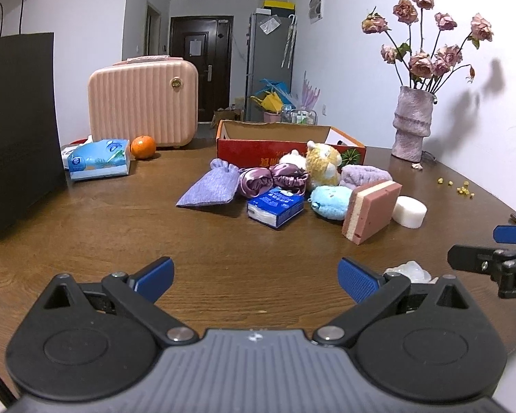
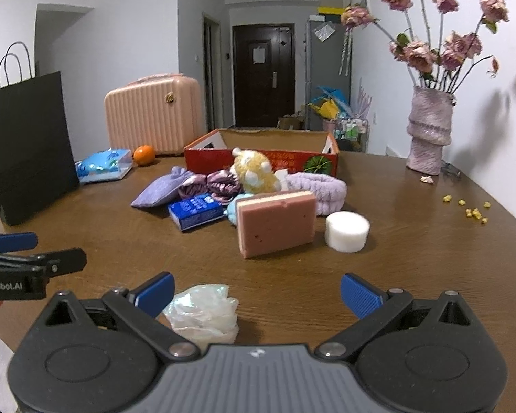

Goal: Organize soft objects
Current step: 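Close the right gripper on the clear plastic bag, then grasp the pink-and-cream sponge with the left gripper while the right gripper holds the bag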

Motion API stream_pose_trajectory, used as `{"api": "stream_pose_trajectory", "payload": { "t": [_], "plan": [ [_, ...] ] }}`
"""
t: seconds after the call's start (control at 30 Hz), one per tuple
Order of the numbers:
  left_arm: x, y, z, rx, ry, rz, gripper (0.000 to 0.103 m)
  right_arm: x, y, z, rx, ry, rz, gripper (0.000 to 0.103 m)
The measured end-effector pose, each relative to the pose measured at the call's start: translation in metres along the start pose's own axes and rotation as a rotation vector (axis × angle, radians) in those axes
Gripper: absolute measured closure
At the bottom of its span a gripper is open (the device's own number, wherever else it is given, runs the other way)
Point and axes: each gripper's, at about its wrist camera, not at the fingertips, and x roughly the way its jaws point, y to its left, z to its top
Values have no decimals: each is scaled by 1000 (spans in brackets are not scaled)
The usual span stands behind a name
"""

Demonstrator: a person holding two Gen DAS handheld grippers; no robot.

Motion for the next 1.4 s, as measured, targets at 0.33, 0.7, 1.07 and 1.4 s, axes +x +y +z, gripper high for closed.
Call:
{"api": "stream_pose_trajectory", "payload": {
  "t": [0.33,0.7,1.07,1.4],
  "plan": [
    [15,10,-4,-25,42,18,0,39,18,-5,-46,101,68,7],
    [31,14,-8,-37,87,12,0,68,23,-11,-60,172,135,32],
    [40,10,-9,-40,112,6,0,75,19,-11,-58,176,175,67],
    [50,3,-5,-24,122,3,0,71,1,-1,-36,111,135,67]
  ]
}}
